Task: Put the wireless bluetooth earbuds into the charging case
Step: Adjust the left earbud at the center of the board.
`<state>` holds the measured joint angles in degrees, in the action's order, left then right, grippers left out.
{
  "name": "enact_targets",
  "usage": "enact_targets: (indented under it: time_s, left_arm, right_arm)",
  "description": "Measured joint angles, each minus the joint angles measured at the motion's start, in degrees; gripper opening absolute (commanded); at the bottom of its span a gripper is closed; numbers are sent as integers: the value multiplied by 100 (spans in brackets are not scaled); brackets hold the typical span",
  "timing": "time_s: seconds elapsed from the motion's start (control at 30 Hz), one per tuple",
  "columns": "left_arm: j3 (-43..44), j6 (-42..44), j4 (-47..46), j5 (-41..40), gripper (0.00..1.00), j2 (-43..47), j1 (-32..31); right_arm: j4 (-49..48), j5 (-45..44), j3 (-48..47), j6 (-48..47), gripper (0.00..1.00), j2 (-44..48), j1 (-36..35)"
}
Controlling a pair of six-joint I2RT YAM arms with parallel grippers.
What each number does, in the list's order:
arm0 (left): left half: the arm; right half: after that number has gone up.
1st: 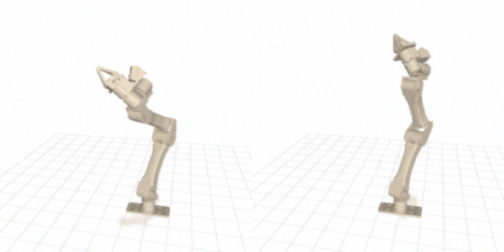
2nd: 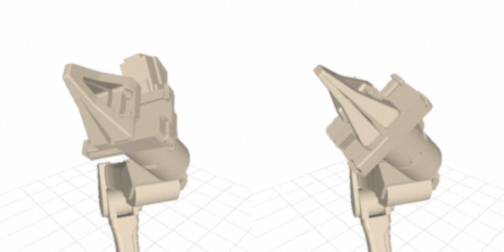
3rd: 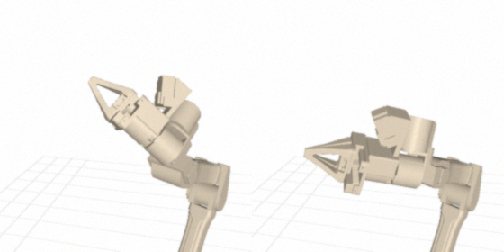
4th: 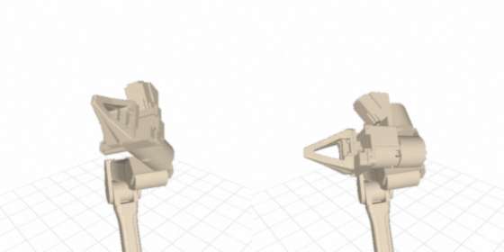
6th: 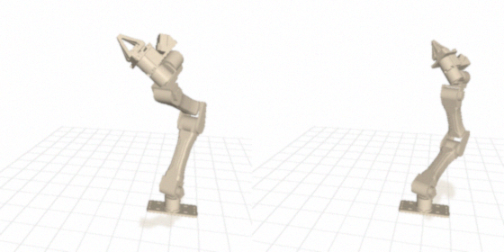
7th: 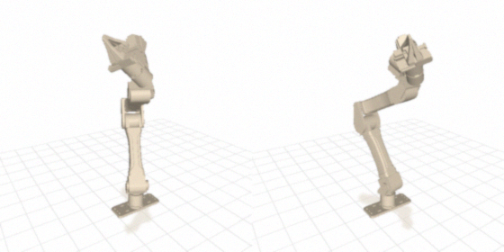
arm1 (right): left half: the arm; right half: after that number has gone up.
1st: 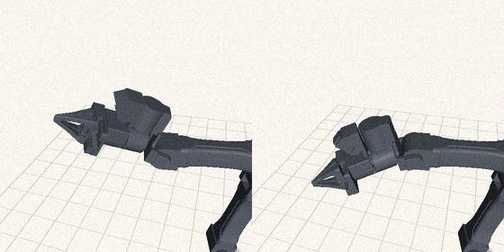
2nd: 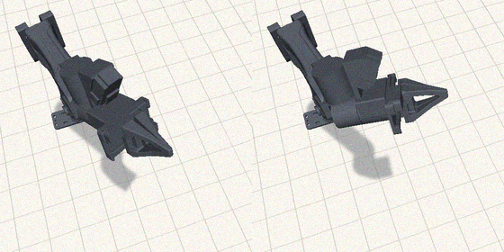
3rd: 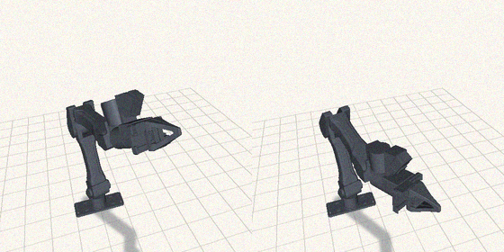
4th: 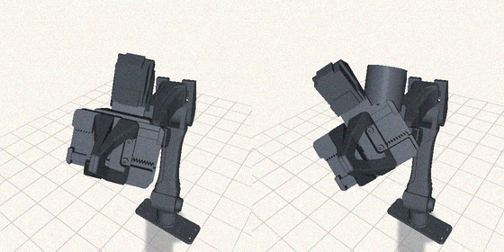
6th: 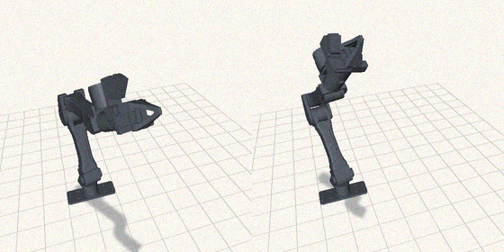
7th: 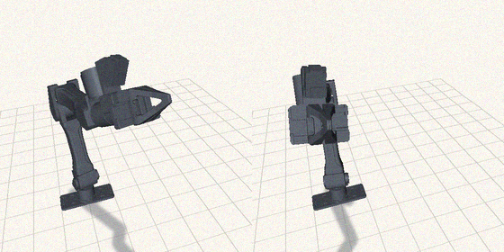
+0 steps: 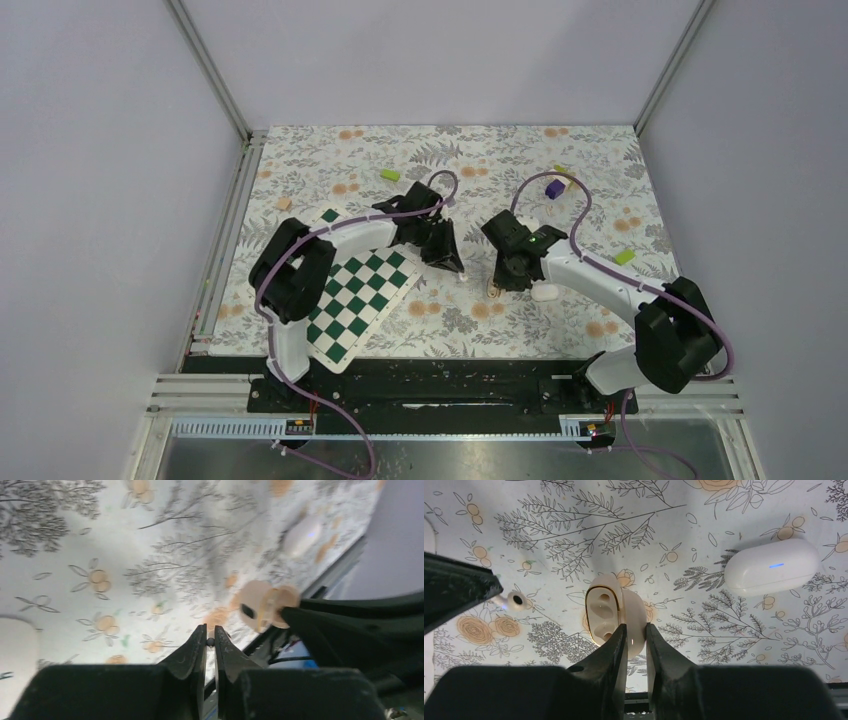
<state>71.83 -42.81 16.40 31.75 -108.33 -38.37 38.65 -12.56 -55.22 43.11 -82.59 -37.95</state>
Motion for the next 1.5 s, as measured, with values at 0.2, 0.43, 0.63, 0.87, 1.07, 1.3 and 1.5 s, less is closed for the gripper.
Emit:
enact_targets:
  time_s: [0.2, 0.43, 0.63, 0.87, 1.07, 1.3, 1.5]
  left_arm:
    - [782, 1029, 1276, -293, 43, -855, 2]
    - [597, 1255, 1469, -1163, 60, -435, -79]
    - [-286, 973, 1196, -2306, 52, 1152, -238]
    - [-280, 1499, 898, -2310, 46, 960, -739]
    - [-258, 2763, 929, -1989, 46, 686, -855]
    - [258, 4288, 1067, -1768, 46, 612, -907]
    - [894, 5414, 1484, -1759, 45, 142, -1202]
  right_arm:
    - [2, 0, 79, -83, 0, 190, 0]
    - [4, 4, 138, -153, 0, 273, 0]
    - [4, 9, 151, -186, 0, 273, 0]
    - [20, -2, 162, -197, 0, 302, 0]
    - [160, -33, 461, -188, 0, 778, 2]
    - [420, -22, 868, -173, 0, 1510, 37]
    - [758, 20, 1165, -140, 0, 2264, 291]
